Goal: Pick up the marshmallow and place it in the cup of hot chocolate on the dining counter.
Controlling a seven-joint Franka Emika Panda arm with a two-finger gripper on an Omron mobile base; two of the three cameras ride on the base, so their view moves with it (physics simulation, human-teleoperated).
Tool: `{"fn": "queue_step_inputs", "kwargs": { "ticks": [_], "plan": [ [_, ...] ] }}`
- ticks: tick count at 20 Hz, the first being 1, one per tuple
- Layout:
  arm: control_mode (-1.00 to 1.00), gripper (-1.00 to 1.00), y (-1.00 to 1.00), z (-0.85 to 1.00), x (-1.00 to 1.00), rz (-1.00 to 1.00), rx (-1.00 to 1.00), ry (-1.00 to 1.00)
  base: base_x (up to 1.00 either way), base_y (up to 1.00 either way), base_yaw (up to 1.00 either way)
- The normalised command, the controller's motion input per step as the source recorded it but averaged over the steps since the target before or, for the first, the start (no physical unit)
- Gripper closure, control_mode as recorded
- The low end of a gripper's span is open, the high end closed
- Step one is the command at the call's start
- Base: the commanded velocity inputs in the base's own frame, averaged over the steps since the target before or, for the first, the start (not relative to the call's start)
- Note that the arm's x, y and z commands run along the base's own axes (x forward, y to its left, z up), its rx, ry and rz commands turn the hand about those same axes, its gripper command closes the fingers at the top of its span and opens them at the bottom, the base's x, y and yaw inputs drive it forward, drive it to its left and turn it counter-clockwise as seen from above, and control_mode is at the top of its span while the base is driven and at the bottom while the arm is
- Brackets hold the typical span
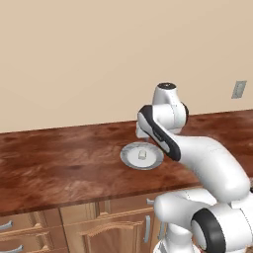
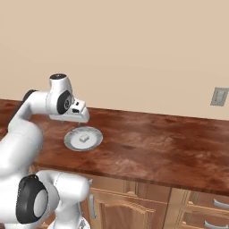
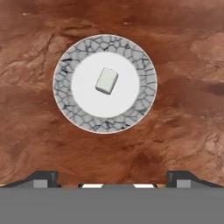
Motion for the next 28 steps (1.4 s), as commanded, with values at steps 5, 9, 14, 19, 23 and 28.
{"fn": "queue_step_inputs", "kwargs": {
  "ticks": [5,9,14,19,23,28],
  "plan": [
    [-1.00,-1.00,0.20,-0.34,0.46,-0.05,0.00,0.15,0.00,0.00,0.00],
    [-1.00,-1.00,0.01,-0.26,0.48,-0.08,0.00,0.14,0.00,0.00,0.00],
    [-1.00,-1.00,0.00,-0.34,0.44,-0.09,0.00,0.12,0.00,0.00,0.00],
    [-1.00,-1.00,0.00,-0.31,0.27,-0.09,0.00,0.11,0.00,0.00,0.00],
    [-1.00,-1.00,0.00,-0.33,0.14,-0.08,0.00,0.07,0.00,0.00,0.00],
    [-1.00,-1.00,0.00,-0.42,0.19,-0.07,0.00,0.05,0.00,0.00,0.00]
  ]
}}
